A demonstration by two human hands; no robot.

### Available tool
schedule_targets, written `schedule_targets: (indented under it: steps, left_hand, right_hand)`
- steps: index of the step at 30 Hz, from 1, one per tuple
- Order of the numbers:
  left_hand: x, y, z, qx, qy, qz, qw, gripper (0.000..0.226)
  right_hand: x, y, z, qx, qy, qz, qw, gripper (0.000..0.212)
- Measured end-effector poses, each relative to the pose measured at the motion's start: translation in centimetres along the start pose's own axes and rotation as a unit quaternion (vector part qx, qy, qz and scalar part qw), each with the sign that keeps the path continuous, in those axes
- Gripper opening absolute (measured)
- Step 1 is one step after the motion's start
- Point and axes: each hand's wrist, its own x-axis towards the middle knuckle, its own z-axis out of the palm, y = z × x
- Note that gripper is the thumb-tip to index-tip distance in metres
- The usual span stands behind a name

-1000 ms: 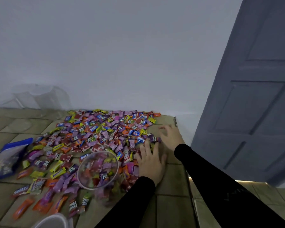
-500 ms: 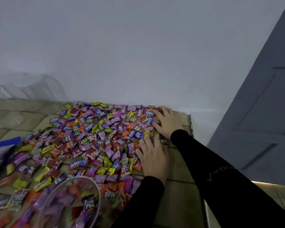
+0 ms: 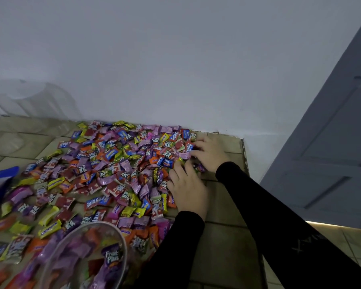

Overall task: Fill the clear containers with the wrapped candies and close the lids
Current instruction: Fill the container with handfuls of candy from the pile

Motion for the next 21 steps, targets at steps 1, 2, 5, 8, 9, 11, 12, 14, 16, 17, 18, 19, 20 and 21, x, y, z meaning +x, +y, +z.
schedule_targets:
  steps: [1, 2, 5, 8, 9, 11, 12, 14, 16, 17, 18, 19, 20, 21]
  left_hand:
    - [-0.1, 0.0, 0.0, -0.002, 0.006, -0.006, 1.0, 0.034]
    - [-0.2, -0.1, -0.1, -0.002, 0.016, -0.01, 1.0, 0.03]
    - [-0.3, 0.0, -0.5, 0.004, 0.03, -0.011, 0.999, 0.019]
    - [-0.2, 0.0, -1.0, -0.003, 0.02, -0.02, 1.0, 0.023]
    - [-0.3, 0.0, -1.0, -0.002, 0.02, -0.021, 1.0, 0.022]
    - [-0.4, -0.3, -1.2, 0.001, 0.025, -0.02, 0.999, 0.026]
    - [-0.4, -0.4, -1.2, 0.002, 0.024, -0.022, 0.999, 0.028]
    - [-0.4, -0.4, -1.5, -0.001, 0.014, -0.029, 0.999, 0.031]
    - [-0.4, -0.4, -1.7, -0.007, 0.007, -0.032, 0.999, 0.039]
    - [-0.4, -0.5, -1.7, -0.008, 0.009, -0.031, 0.999, 0.041]
    - [-0.5, -0.6, -1.7, -0.008, 0.012, -0.03, 0.999, 0.042]
    - [-0.5, -0.7, -1.8, -0.009, 0.017, -0.03, 0.999, 0.042]
    - [-0.6, -0.8, -1.9, -0.011, 0.021, -0.028, 0.999, 0.041]
    - [-0.7, -0.8, -2.0, -0.012, 0.024, -0.026, 0.999, 0.04]
  right_hand:
    - [-0.7, -0.3, 0.3, 0.008, 0.012, 0.013, 1.0, 0.045]
    - [-1.3, -0.6, 0.8, 0.0, 0.038, 0.013, 0.999, 0.051]
    - [-2.5, -1.4, 2.5, -0.081, 0.116, 0.001, 0.99, 0.064]
    - [-2.4, -1.6, 2.7, -0.075, 0.145, 0.025, 0.986, 0.042]
    - [-2.4, -1.8, 2.6, -0.071, 0.145, 0.029, 0.986, 0.036]
    - [-2.4, -2.4, 2.4, -0.084, 0.137, 0.016, 0.987, 0.034]
    - [-2.4, -2.5, 2.5, -0.097, 0.136, 0.006, 0.986, 0.034]
    - [-2.4, -2.7, 2.3, -0.102, 0.149, -0.016, 0.983, 0.033]
    - [-2.4, -2.7, 2.0, -0.065, 0.162, -0.007, 0.985, 0.032]
    - [-2.4, -2.6, 1.9, -0.041, 0.165, 0.009, 0.985, 0.034]
    - [-2.3, -2.6, 1.9, -0.011, 0.164, 0.032, 0.986, 0.037]
    - [-2.2, -2.6, 1.9, 0.027, 0.166, 0.053, 0.984, 0.041]
    - [-2.2, -2.5, 1.9, 0.071, 0.171, 0.073, 0.98, 0.044]
    - [-2.2, -2.6, 1.8, 0.112, 0.182, 0.088, 0.973, 0.046]
